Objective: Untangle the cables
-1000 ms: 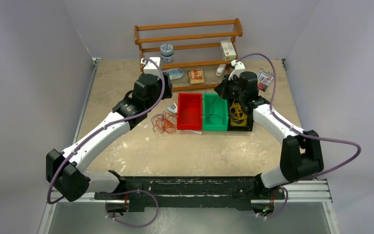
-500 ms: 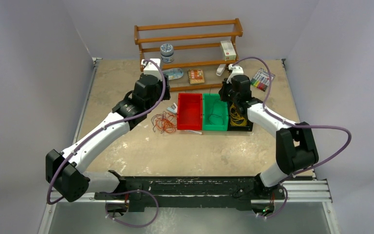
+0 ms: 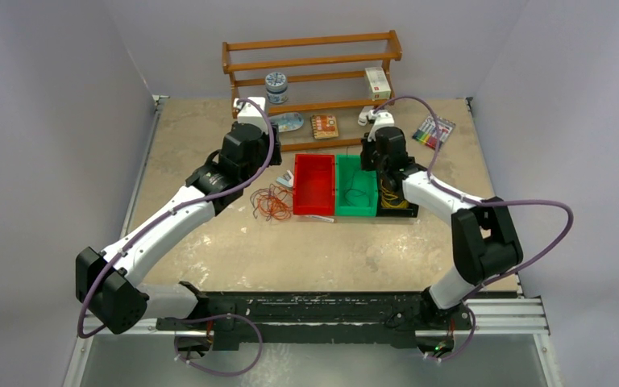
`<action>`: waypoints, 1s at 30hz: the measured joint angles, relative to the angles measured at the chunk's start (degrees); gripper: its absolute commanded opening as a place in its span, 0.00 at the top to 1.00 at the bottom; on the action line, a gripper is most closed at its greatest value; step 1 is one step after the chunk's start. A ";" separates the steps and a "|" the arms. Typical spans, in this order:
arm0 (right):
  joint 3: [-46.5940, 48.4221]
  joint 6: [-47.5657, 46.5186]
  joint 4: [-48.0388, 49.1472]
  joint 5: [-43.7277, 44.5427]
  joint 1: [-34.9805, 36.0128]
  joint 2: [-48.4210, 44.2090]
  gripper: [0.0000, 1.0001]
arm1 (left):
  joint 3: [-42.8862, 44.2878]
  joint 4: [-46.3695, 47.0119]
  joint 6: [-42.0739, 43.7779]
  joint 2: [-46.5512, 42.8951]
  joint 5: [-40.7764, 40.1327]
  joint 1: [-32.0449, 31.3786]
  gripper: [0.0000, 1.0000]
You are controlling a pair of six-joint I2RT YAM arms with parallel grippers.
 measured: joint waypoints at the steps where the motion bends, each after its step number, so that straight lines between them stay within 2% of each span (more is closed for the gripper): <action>1: 0.00 -0.33 0.04 -0.55 0.35 0.44 1.00 | 0.00 -0.02 0.02 0.00 0.02 0.00 0.48; 16: 0.00 -1.25 0.87 -14.38 1.62 3.10 1.00 | -0.83 0.09 0.02 0.04 0.00 0.00 0.49; 30: 0.00 1.90 -0.22 -16.70 1.62 3.56 1.00 | -0.85 0.11 0.00 0.22 0.00 0.00 0.49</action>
